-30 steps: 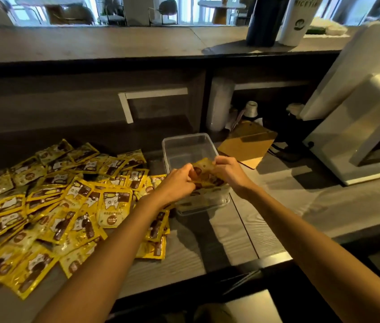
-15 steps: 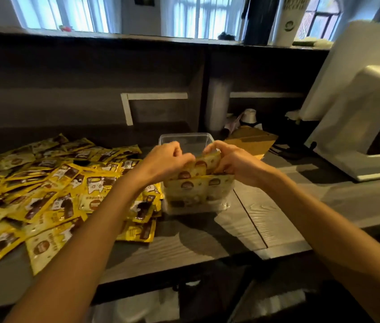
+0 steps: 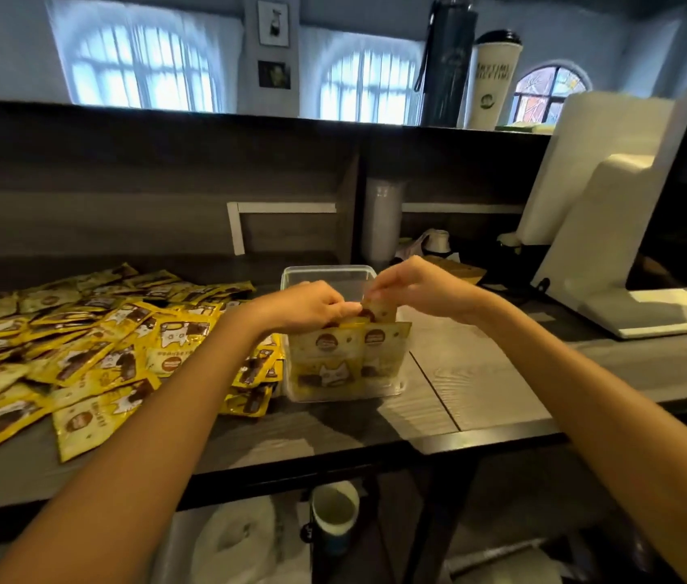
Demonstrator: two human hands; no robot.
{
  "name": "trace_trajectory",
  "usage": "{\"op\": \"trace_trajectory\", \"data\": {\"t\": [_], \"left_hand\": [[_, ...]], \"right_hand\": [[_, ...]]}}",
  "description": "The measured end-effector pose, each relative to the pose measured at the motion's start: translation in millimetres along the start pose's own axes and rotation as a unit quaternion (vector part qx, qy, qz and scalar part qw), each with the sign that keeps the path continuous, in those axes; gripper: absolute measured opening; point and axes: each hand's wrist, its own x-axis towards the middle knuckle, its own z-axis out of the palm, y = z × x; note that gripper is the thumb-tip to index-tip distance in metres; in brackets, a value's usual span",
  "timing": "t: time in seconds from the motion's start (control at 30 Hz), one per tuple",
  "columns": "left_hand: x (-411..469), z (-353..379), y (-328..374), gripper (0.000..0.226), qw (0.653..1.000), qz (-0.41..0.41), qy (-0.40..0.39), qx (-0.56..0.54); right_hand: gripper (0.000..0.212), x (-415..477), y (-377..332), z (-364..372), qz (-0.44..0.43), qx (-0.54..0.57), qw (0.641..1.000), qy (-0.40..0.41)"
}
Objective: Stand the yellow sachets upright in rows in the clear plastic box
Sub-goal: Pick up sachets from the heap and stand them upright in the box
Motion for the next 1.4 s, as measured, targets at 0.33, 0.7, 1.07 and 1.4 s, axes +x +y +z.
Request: {"op": "trace_trajectory", "data": {"t": [0.33,0.7,1.07,1.4], "left_hand": [[-17,1,-12,0.037,0.996,-0.03,-0.078,-0.032],[-20,4,-17,0.028,0.999,-0.013,-0.043,0.022],[-52,-3,-42,0.026,0.937,-0.058,0.345,-0.014],[-108,28,-147,0.038,0.909,-0.343,0.183,0.146]], "right_hand": [[0.032,-4,-3,4,0.093,0.03,0.987,-0.13],[0.035,-5,-2,7,0.083,-0.01,0.99,-0.11],[0.026,-8,-57,44,-0.057,-0.1,0.974,0.198],[0.036,27,-111,156,-0.05,-0.202,0.978,-0.031]]}}
